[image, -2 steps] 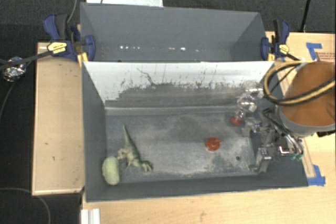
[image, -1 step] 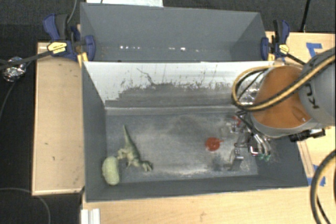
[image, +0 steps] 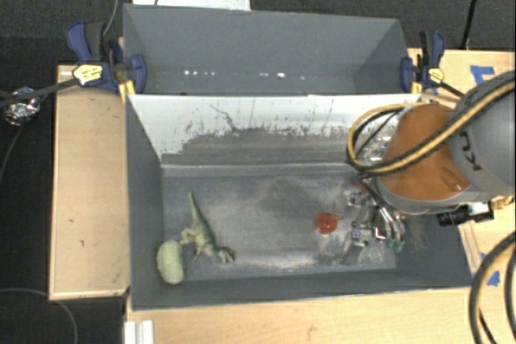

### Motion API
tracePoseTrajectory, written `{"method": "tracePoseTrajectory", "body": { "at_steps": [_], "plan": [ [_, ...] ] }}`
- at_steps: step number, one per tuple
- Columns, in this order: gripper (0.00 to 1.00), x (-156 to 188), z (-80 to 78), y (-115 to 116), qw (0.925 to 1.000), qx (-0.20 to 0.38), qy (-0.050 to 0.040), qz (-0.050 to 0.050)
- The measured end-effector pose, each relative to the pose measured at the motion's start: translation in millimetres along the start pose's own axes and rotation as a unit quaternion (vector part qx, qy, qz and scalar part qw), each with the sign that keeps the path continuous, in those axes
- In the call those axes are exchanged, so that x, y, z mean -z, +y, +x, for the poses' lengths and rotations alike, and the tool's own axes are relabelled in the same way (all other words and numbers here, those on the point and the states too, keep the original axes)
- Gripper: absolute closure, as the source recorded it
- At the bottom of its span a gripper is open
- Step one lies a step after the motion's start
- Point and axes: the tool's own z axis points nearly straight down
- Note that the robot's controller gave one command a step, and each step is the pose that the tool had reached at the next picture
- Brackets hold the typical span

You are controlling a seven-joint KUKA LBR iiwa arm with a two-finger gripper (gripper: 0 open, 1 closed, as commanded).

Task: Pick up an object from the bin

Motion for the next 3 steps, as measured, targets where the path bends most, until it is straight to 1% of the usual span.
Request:
{"method": "tracePoseTrajectory", "body": {
  "at_steps": [1,2,3],
  "plan": [
    [0.0,9.6,-14.5,-1.2,0.9983,-0.058,-0.0037,0.0],
    [0.0,-17.6,-0.5,3.2,0.9996,-0.027,-0.0013,0.0],
    [1.0,-20.9,-1.2,10.4,0.9885,-0.151,-0.0054,-0.001]
  ]
}}
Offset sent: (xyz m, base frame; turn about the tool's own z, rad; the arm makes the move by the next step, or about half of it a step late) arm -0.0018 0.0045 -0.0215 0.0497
